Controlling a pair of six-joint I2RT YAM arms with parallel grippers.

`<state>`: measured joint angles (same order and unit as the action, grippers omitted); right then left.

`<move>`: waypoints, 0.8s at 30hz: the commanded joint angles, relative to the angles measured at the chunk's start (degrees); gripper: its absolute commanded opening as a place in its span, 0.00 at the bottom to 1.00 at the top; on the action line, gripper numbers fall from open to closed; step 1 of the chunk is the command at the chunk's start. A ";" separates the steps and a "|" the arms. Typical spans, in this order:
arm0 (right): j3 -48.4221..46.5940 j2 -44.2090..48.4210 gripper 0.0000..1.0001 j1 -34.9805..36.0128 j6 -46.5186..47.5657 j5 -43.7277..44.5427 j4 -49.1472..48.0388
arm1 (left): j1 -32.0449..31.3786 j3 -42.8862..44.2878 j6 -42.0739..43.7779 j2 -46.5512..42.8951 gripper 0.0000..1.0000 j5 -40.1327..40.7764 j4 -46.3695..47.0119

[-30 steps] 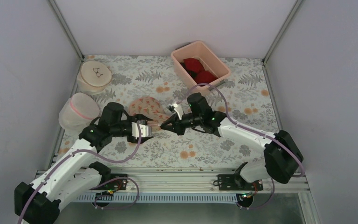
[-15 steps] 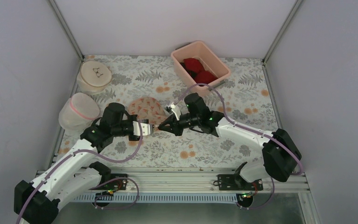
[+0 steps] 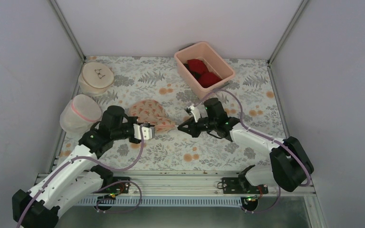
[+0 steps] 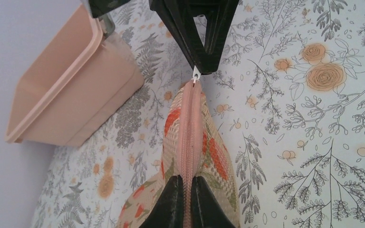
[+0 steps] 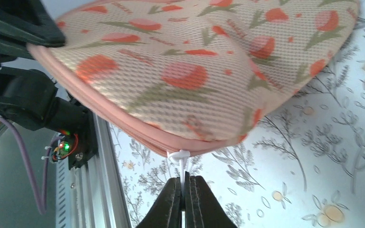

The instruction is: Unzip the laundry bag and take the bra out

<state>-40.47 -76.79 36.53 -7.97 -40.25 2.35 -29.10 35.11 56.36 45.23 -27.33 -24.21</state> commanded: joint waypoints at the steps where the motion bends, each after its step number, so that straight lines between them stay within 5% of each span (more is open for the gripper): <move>1: 2.08 1.33 0.04 -2.97 0.22 -0.26 -1.60 | 0.43 1.09 1.42 -2.05 0.02 -1.89 -0.39; 24: 1.06 -5.11 0.04 -2.53 -1.88 -5.56 -7.20 | 0.04 6.45 -4.26 -6.50 0.02 -13.54 7.80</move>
<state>-39.27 -79.81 34.41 -9.06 -47.68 -5.58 -28.67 40.21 54.33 40.32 -35.31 -24.56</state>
